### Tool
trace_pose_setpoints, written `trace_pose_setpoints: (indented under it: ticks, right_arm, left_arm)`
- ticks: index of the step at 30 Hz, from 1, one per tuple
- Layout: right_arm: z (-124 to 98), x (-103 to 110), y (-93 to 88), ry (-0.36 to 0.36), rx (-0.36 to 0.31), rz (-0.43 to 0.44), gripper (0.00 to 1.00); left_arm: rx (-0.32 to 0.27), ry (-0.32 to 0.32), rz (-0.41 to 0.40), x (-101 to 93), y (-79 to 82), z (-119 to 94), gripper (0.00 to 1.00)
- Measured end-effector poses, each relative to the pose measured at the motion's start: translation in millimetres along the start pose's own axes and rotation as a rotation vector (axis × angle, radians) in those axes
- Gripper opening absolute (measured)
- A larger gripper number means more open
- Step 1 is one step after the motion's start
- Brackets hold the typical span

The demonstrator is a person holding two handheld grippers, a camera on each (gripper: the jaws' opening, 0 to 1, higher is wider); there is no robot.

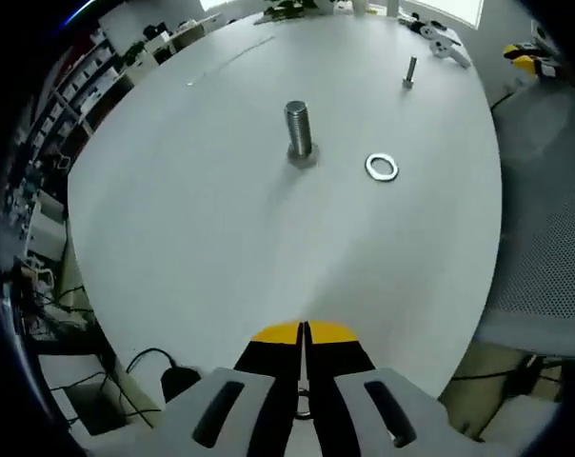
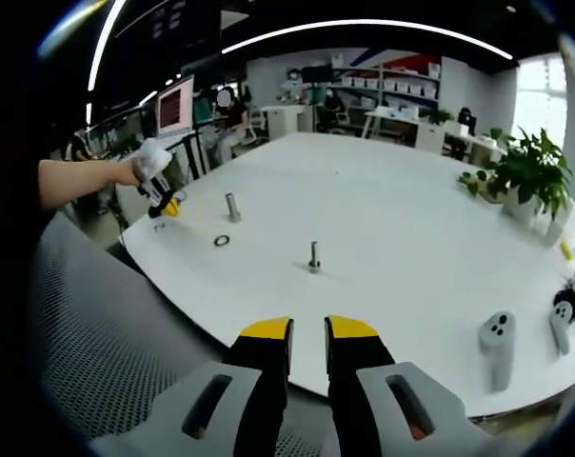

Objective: Place the washer onto the threaded stud by aligning its center hole with the stud, sliding it down to the base, and recovering from edge contact or off-axis alignment until the washer reaches the visible bottom stop.

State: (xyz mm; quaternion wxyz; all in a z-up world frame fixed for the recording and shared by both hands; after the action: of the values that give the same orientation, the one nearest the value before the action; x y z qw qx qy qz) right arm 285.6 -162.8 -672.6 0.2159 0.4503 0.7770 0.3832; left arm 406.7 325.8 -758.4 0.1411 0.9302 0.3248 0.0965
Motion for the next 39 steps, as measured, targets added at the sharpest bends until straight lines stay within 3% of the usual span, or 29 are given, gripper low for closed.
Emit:
trace_pose_setpoints:
  ticks: [6,10,19,28,34,39]
  right_arm:
    - [0.5,0.0,0.0,0.001,0.000,0.000,0.16]
    - [0.7,0.2,-0.1,0.001,0.001,-0.001,0.16]
    - [0.9,0.8,0.2,-0.001,0.004,0.000,0.16]
    - [0.6,1.2,0.8,-0.005,0.003,0.003,0.16]
    - [0.1,1.6,0.6,-0.005,0.002,0.004,0.16]
    - [-0.2,2.1,1.0,-0.002,0.001,0.002,0.16]
  left_arm:
    - [0.040,0.051,-0.051,8.5,-31.2,-5.2,0.00]
    - [0.106,0.074,-0.059,12.8,-50.6,-1.1,0.00]
    - [0.158,0.050,-0.088,9.4,-62.2,9.3,0.00]
    - [0.140,0.040,-0.085,5.6,-51.8,12.7,0.00]
    - [0.115,0.025,-0.049,1.0,-35.7,20.6,0.00]
    - [0.103,-0.001,0.005,-4.0,-11.3,29.8,0.00]
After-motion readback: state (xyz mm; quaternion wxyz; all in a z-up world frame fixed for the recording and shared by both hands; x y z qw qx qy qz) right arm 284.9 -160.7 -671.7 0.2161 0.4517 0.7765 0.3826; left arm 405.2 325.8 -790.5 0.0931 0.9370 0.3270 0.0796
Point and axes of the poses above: the point that each gripper's makers call its tool centre point, and the gripper's own axes: z roughly forward along the fingers, x roughly to its left, y roughly out of its top, the point moved 8 cm from there along -z, roughly backward along the fingers, and after that the axes turned 1 degree about -z, right-handed, at the moved point
